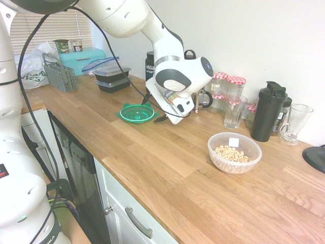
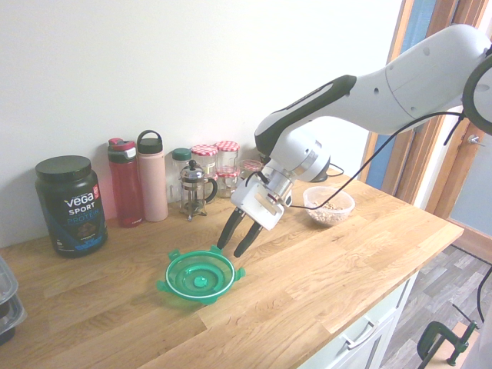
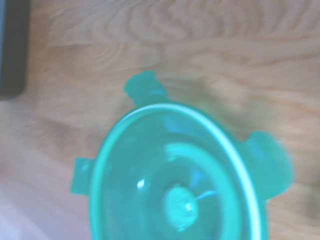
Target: Cover the lid of food container
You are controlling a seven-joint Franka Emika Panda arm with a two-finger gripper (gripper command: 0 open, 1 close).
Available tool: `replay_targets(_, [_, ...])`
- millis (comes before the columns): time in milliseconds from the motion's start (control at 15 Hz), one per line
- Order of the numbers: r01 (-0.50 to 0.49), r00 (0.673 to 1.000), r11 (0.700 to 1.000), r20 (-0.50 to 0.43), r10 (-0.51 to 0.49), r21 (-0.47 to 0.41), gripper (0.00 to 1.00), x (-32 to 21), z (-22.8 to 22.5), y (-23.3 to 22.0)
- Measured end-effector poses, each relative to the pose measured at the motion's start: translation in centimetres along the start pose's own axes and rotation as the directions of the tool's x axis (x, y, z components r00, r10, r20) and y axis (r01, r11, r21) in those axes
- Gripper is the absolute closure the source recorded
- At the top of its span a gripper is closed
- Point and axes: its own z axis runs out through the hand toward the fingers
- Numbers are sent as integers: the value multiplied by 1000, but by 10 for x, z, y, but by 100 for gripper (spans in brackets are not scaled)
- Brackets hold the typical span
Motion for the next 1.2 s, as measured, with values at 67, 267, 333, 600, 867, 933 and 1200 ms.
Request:
replay_targets(67, [1, 1000, 1000, 2, -1, 7, 0, 0, 0, -2])
replay_targets(267, [-10, 1000, 1000, 21, 10, 22, 0, -1, 10, -4])
replay_targets(333, [-16, 1000, 1000, 28, 15, 24, 0, 0, 16, -4])
replay_targets(600, [-34, 998, 999, 51, 33, 20, 0, 3, 40, -2])
replay_targets(867, [-35, 997, 999, 62, 34, 15, 100, -1, 52, -7])
replay_targets(933, [-36, 997, 999, 64, 35, 15, 100, -2, 55, -8])
replay_targets(1200, [-38, 997, 999, 64, 37, 12, 100, -4, 60, -10])
